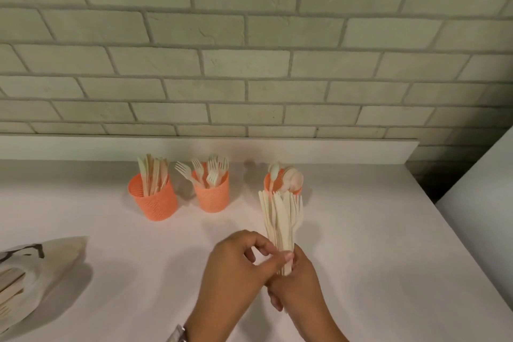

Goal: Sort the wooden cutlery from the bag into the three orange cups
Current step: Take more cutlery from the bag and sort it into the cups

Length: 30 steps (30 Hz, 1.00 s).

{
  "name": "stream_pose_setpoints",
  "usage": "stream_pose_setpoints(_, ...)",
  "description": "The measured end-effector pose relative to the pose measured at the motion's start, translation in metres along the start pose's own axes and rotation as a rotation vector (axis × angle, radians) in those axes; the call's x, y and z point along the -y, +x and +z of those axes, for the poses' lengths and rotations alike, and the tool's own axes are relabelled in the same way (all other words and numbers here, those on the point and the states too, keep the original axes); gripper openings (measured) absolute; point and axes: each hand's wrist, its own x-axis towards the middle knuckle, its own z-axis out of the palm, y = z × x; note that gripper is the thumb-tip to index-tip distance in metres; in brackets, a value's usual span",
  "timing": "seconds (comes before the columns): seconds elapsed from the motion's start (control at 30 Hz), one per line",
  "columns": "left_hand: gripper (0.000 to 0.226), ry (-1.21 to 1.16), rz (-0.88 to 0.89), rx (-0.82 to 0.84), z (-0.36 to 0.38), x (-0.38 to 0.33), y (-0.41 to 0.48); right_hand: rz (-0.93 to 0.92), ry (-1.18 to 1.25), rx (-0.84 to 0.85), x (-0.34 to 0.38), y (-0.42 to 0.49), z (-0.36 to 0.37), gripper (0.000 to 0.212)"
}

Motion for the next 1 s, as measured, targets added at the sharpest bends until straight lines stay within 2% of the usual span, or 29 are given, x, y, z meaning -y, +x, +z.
stream_pose_setpoints(0.13,0.025,-0.021,-0.073,-0.083,0.008,-0.001,-0.015,-0.084,-0.063,-0.034,0.005,-0.011,0.007,0.044)
stream_pose_setpoints(0.27,0.019,-0.048,-0.133,-0.097,0.005,-0.009,-0.020,-0.151,-0.087,-0.024,0.005,-0.017,0.011,0.039)
stream_pose_setpoints(0.33,0.018,-0.086,-0.162,-0.092,0.001,-0.010,-0.020,-0.170,-0.086,-0.008,0.004,-0.019,0.011,0.043)
stream_pose_setpoints(0.4,0.016,-0.186,-0.200,-0.056,-0.006,-0.009,-0.017,-0.188,-0.104,0.004,0.003,-0.021,0.010,0.052)
stream_pose_setpoints(0.5,0.007,-0.425,-0.294,0.084,-0.019,-0.009,-0.012,-0.199,-0.015,0.055,0.005,-0.022,0.006,0.060)
stream_pose_setpoints(0.57,0.010,-0.559,-0.336,0.173,-0.026,-0.009,-0.010,-0.195,0.054,0.097,0.008,-0.022,0.003,0.055)
stream_pose_setpoints(0.7,0.017,-0.619,-0.346,0.282,-0.033,-0.007,-0.008,-0.139,0.182,0.169,0.011,-0.025,0.002,0.036)
stream_pose_setpoints(0.83,0.018,-0.650,-0.350,0.273,-0.040,-0.005,-0.005,-0.129,0.193,0.181,0.007,-0.022,0.004,0.030)
stream_pose_setpoints(1.0,0.017,-0.639,-0.315,0.239,-0.043,-0.003,-0.007,-0.125,0.203,0.204,0.005,-0.018,0.005,0.035)
